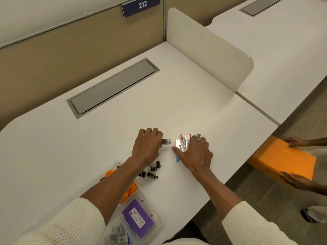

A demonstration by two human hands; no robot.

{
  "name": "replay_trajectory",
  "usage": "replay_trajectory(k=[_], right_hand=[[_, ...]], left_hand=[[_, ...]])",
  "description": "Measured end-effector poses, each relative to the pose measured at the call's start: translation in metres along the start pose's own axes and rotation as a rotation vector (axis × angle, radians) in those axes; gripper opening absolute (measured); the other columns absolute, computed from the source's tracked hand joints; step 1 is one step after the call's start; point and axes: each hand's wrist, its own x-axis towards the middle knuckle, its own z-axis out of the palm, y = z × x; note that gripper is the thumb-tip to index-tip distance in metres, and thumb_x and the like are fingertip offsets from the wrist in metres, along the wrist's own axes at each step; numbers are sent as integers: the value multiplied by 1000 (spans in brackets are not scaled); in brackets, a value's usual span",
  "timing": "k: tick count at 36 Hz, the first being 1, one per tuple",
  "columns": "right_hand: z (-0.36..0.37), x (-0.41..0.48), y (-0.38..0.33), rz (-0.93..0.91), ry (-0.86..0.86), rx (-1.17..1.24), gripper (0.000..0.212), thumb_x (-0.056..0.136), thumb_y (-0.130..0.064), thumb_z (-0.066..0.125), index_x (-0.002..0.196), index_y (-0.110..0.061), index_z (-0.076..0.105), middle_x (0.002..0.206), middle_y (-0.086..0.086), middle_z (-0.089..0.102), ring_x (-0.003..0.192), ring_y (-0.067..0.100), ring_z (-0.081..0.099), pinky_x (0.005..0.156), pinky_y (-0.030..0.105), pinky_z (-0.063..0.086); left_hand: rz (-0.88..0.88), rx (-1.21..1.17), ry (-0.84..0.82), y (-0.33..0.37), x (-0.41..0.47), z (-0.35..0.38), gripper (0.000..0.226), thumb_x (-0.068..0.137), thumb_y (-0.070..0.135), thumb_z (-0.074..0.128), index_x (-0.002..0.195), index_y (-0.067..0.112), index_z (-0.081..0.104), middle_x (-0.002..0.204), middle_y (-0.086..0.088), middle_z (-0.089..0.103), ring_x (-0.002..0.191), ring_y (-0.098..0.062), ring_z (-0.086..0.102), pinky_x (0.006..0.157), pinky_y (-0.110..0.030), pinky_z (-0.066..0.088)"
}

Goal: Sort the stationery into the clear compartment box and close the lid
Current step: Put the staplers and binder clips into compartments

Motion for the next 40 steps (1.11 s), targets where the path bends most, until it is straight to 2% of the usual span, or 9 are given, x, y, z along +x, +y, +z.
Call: replay_trajectory(k=[5, 12, 15, 17, 22, 28, 33, 36, 40], right_hand=[[3, 1, -13, -14, -33, -28, 69, 76, -65, 64, 121, -14, 51, 115, 10, 55, 100, 31, 57, 69, 35, 37], [6, 3, -20, -43, -87, 24, 55, 73, -55, 65, 108, -14, 55, 102, 8, 56, 89, 33, 63, 71, 34, 37], [3, 1, -17, -3, -79, 122, 50, 72, -60, 64, 98, -18, 56, 87, 1, 50, 79, 32, 59, 71, 35, 38], [-2, 0, -14, 33, -108, 178, 48, 67, -62, 64, 91, -21, 58, 85, 1, 57, 75, 29, 55, 70, 34, 40], [-21, -8, -16, 12, -154, 295, 39, 62, -59, 71, 78, -27, 55, 78, -5, 66, 73, 23, 62, 69, 36, 50], [-50, -53, -53, -213, -272, 381, 40, 64, -66, 73, 80, -34, 55, 75, -13, 66, 67, 18, 70, 71, 42, 60], [-49, -115, -102, -468, -451, 349, 43, 69, -66, 78, 85, -32, 58, 77, -16, 67, 70, 8, 66, 62, 33, 59], [-39, -153, -133, -564, -580, 337, 42, 67, -65, 78, 83, -33, 56, 75, -17, 66, 69, 6, 67, 59, 27, 57], [-22, -198, -165, -704, -681, 295, 43, 63, -64, 76, 84, -32, 57, 75, -16, 68, 68, 1, 65, 52, 19, 47]], left_hand=[[-173, -228, 102, -3, -16, -3, 11, 91, 23, 69, 100, 21, 63, 98, 6, 62, 91, -21, 58, 86, -34, 40], [-455, -716, 167, -9, -57, -30, 12, 91, 26, 75, 98, 25, 66, 100, 9, 67, 95, -17, 64, 88, -39, 49], [-547, -864, 242, -16, -88, -45, 14, 90, 25, 77, 99, 26, 67, 96, 13, 70, 90, -7, 65, 77, -23, 48], [-613, -917, 280, -22, -112, -53, 15, 89, 25, 78, 100, 30, 68, 94, 16, 71, 90, 2, 65, 73, -12, 43], [-863, -1016, 340, -42, -187, -59, 14, 87, 27, 82, 98, 27, 73, 91, 14, 74, 87, 7, 66, 64, -2, 47], [-1194, -974, 369, -50, -290, -53, 14, 83, 41, 83, 88, 33, 73, 77, 15, 75, 79, 3, 68, 60, -10, 46], [-1419, -923, 399, -39, -351, -37, 20, 77, 44, 87, 78, 29, 73, 72, 11, 75, 68, -11, 73, 67, -32, 58], [-1496, -924, 407, -36, -371, -30, 22, 77, 45, 87, 77, 28, 72, 72, 9, 75, 65, -13, 74, 69, -37, 61], [-1543, -922, 403, -35, -386, -24, 26, 77, 46, 87, 79, 26, 70, 75, 9, 74, 66, -16, 74, 70, -39, 62]])
